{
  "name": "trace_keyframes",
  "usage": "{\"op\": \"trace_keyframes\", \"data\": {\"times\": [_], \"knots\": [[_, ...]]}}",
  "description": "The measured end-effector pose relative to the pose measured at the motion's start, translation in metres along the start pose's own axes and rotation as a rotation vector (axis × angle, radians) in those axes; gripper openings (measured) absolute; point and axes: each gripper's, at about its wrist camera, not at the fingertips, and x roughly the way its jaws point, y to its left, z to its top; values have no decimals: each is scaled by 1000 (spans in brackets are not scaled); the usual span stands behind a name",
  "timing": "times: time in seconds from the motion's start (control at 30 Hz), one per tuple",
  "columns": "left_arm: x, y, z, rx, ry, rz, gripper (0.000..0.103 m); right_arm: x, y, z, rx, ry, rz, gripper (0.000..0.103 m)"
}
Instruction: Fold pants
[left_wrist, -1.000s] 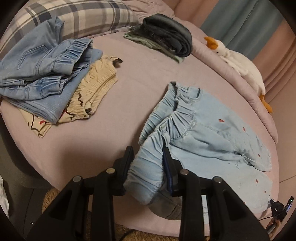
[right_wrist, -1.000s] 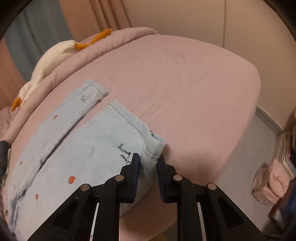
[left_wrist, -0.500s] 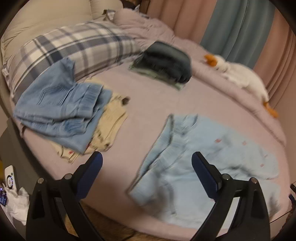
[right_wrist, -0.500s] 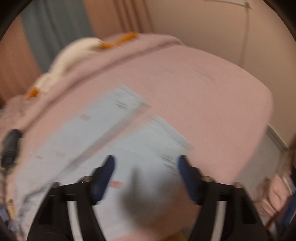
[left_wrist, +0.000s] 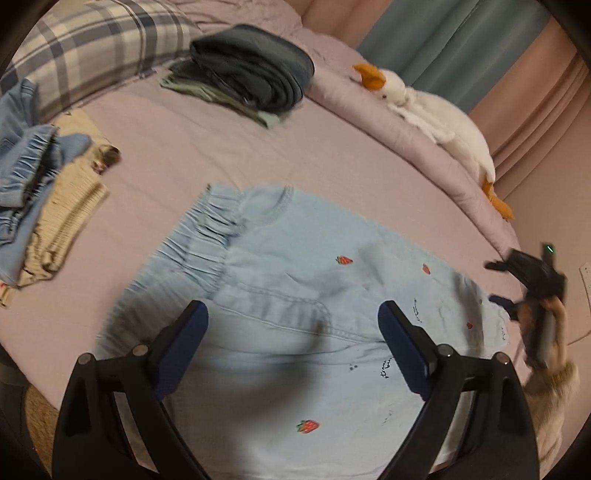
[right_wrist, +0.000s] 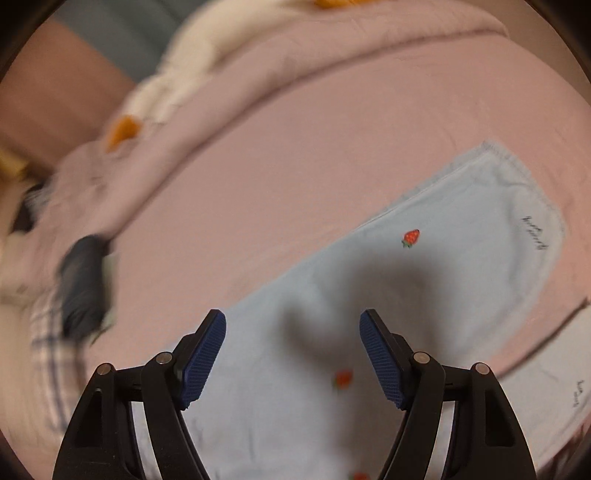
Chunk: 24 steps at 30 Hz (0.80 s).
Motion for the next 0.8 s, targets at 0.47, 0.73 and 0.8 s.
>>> {"op": "trace_keyframes", "data": {"times": [0.47, 0.73, 0.8], "knots": [[27, -2, 20, -113, 60, -27, 89, 33, -26, -14, -66, -148, -175, 6], [50, -43, 48, -132, 78, -82, 89, -74, -97, -126, -23, -315, 138, 6], [67, -49, 53, -149, 113, -72, 89, -73, -111, -141, -14, -297, 147, 6]]}}
